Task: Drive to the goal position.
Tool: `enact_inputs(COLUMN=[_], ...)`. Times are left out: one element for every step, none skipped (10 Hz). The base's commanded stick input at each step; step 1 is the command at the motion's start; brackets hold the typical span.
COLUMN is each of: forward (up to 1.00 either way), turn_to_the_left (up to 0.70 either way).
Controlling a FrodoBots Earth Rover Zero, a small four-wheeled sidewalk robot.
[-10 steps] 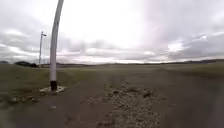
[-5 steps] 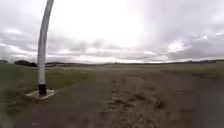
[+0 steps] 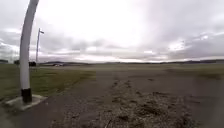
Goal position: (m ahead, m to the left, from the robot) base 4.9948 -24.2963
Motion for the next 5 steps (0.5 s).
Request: enact_inputs(forward=[1.0,1.0,1.0,1.0,1.0], turn_to_the_left=[0.0,0.0,0.0,0.0,0.0])
